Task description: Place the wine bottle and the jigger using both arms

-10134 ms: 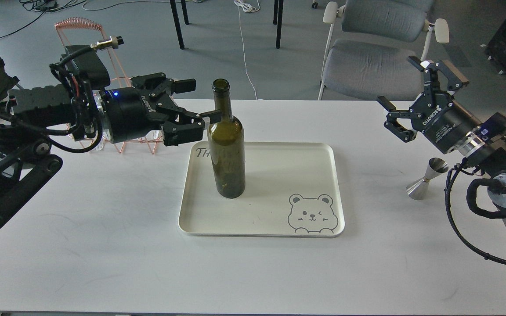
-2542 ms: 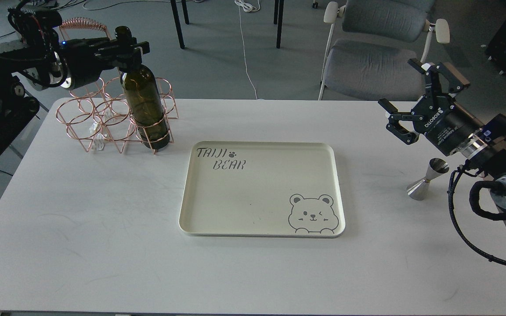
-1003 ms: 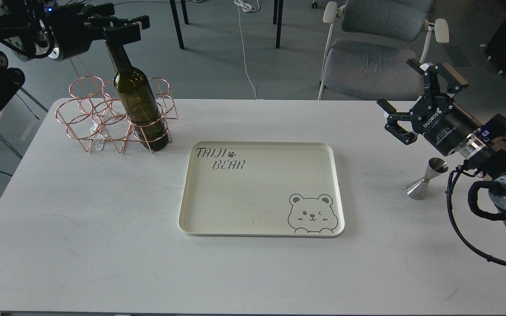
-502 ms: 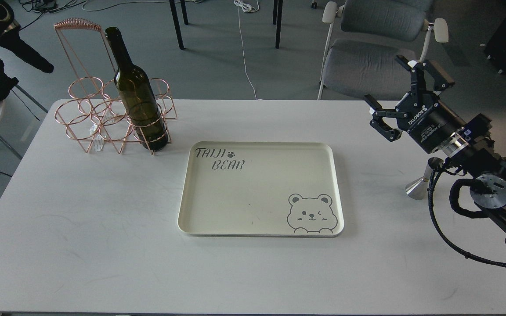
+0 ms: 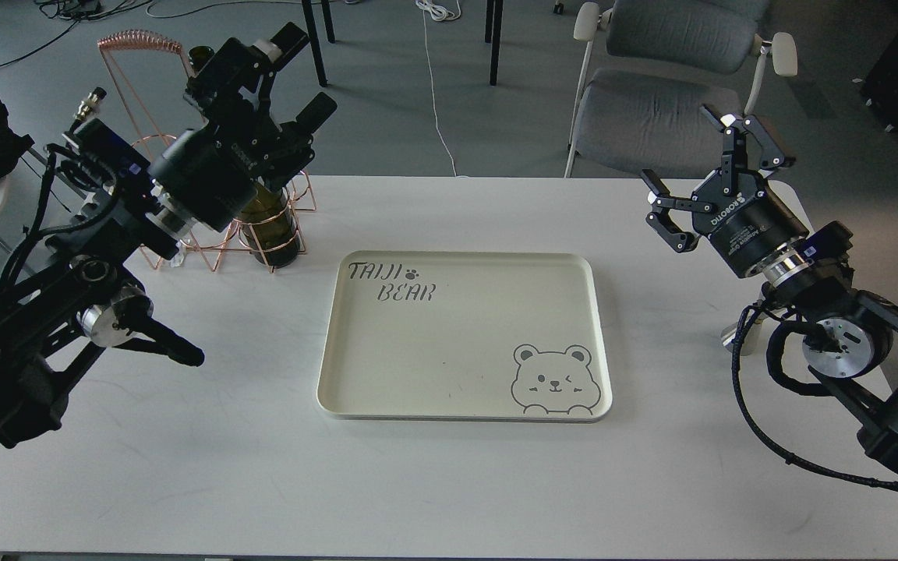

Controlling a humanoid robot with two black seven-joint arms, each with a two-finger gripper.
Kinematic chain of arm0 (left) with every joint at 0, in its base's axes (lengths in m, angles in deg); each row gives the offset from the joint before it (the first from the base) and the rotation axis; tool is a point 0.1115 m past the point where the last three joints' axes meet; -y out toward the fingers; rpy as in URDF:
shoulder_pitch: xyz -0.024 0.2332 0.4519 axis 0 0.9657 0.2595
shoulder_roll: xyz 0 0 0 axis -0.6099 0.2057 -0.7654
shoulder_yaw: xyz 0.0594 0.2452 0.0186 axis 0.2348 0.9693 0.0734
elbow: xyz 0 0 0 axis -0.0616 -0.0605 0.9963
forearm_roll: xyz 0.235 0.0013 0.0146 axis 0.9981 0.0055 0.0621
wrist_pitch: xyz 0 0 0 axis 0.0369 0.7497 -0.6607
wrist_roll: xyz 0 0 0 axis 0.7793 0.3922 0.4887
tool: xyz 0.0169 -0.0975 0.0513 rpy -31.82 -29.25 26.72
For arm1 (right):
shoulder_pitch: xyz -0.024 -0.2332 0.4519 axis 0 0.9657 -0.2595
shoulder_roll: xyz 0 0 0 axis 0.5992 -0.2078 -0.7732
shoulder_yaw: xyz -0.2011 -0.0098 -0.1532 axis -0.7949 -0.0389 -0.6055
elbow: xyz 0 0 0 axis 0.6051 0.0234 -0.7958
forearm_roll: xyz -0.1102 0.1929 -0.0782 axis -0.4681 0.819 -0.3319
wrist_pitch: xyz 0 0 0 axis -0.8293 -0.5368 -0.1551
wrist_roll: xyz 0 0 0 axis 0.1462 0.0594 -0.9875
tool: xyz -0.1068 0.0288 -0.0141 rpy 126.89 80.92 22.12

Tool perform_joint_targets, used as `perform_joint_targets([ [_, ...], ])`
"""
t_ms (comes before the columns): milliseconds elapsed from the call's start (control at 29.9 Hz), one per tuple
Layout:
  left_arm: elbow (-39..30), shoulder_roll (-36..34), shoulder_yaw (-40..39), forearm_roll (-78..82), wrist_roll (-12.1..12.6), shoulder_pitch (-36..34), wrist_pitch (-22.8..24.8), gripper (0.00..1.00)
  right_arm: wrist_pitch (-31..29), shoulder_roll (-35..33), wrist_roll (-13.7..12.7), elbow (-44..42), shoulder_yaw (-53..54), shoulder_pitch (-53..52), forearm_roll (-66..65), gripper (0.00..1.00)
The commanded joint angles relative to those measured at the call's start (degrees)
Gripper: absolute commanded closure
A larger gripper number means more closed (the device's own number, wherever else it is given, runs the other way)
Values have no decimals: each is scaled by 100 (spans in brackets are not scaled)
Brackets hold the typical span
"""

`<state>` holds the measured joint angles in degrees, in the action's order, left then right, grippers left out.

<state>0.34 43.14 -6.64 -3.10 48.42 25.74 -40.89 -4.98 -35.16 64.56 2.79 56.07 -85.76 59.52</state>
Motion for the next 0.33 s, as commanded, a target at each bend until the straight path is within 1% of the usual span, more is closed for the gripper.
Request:
perform_joint_targets([
  [0, 73, 308, -473, -8, 238, 724, 47, 0, 15, 26, 21, 0, 69, 84, 0, 1],
  [67, 161, 519, -623, -8, 255, 1015, 56, 0, 24, 96, 30, 8, 121, 233, 8, 1],
  [134, 240, 721, -755, -8, 343, 1182, 56, 0, 6, 175, 39, 26, 174, 392, 8, 1],
  [201, 336, 888, -913, -8, 413, 1297, 56, 0, 6, 193, 48, 35, 244, 462, 8, 1],
  [301, 442, 950, -966, -17, 414, 1315, 56, 0, -3, 193, 48, 35, 412, 471, 8, 1],
])
